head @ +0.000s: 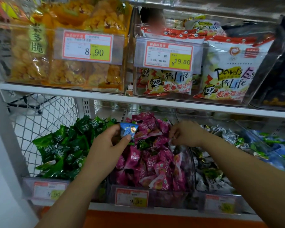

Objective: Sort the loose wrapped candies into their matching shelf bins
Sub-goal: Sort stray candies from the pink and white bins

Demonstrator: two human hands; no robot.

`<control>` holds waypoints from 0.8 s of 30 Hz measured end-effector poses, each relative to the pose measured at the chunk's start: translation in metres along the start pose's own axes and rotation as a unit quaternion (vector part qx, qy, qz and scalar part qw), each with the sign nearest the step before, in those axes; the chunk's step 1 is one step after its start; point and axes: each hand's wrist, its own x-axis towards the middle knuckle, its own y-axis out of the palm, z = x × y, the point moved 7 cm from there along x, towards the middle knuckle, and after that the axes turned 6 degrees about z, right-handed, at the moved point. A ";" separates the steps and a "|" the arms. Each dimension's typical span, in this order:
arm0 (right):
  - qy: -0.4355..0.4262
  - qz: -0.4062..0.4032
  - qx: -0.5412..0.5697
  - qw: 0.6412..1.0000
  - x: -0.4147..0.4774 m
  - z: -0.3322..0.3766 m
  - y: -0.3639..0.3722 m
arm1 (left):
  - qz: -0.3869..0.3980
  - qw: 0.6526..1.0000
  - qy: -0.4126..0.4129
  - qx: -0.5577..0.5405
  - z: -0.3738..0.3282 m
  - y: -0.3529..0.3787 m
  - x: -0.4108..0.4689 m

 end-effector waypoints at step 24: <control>-0.107 -0.144 0.364 0.914 -0.089 0.064 -0.008 | 0.065 0.997 0.029 0.028 -0.031 0.022 -0.009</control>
